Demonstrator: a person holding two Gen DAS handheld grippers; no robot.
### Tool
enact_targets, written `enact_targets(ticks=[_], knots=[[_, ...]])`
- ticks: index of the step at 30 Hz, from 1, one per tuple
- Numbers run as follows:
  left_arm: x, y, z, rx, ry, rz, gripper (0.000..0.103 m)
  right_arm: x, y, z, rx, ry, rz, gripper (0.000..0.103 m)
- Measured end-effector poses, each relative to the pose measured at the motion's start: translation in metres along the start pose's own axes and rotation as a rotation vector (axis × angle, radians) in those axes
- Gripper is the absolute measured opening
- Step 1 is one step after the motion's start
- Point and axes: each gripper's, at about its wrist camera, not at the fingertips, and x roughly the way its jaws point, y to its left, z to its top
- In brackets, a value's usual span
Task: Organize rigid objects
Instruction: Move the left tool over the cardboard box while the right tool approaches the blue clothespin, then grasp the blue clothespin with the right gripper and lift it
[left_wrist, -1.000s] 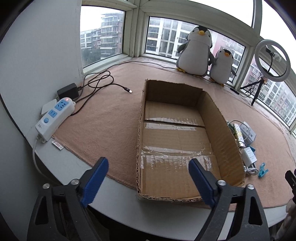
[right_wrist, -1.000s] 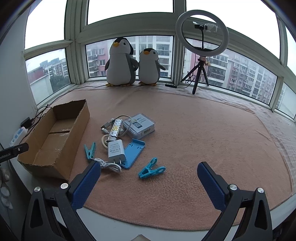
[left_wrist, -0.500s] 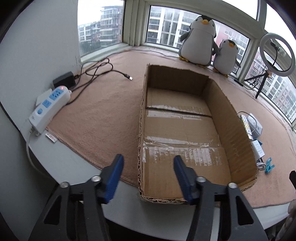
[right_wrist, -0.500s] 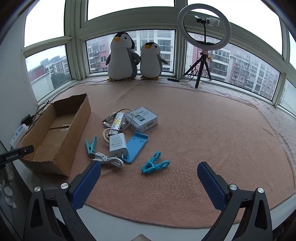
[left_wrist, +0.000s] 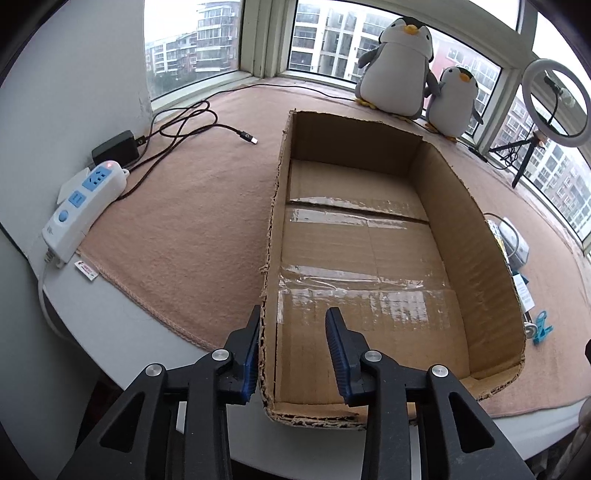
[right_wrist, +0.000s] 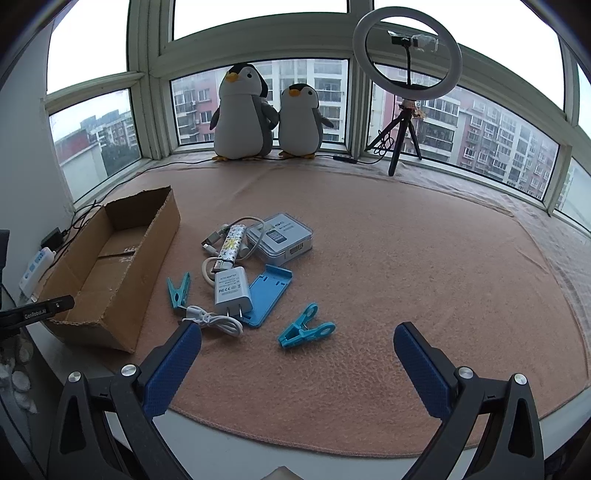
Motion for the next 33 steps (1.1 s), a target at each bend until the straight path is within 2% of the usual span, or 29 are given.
enact_targets(ticks=[3,5,6,8,9,16,18,19,20,23,33], knots=[[0.003,0.003,0.001,-0.010,0.013,-0.010,0.035,0.008,-0.015,0.006,0.027,0.020,0.014,0.103],[0.005,0.001,0.002,-0.004,0.011,-0.001,0.035,0.017,-0.037,0.011,0.089,0.060,0.032,0.102],[0.005,0.000,0.002,-0.003,0.009,0.001,0.035,0.021,-0.046,0.011,0.118,0.079,0.046,0.099],[0.007,0.001,0.002,-0.007,0.009,0.000,0.035,0.030,-0.062,0.012,0.165,0.123,0.054,0.087],[0.007,0.001,0.002,-0.008,0.008,-0.001,0.035,0.033,-0.066,0.012,0.175,0.136,0.050,0.085],[0.011,0.003,0.003,-0.001,0.010,-0.003,0.035,0.051,-0.049,0.010,0.139,0.194,0.087,0.082],[0.011,0.003,0.003,-0.001,0.010,-0.002,0.035,0.062,-0.043,0.009,0.146,0.228,0.095,0.073],[0.011,0.003,0.004,0.000,0.009,-0.002,0.035,0.070,-0.040,0.008,0.156,0.260,0.095,0.059],[0.012,0.003,0.004,-0.001,0.009,-0.003,0.035,0.076,-0.040,0.006,0.166,0.281,0.096,0.050],[0.012,0.003,0.004,0.000,0.009,-0.002,0.035,0.095,-0.036,0.002,0.195,0.345,0.095,0.049],[0.012,0.004,0.003,-0.003,0.006,-0.009,0.035,0.097,-0.018,0.007,0.112,0.329,0.032,0.049]])
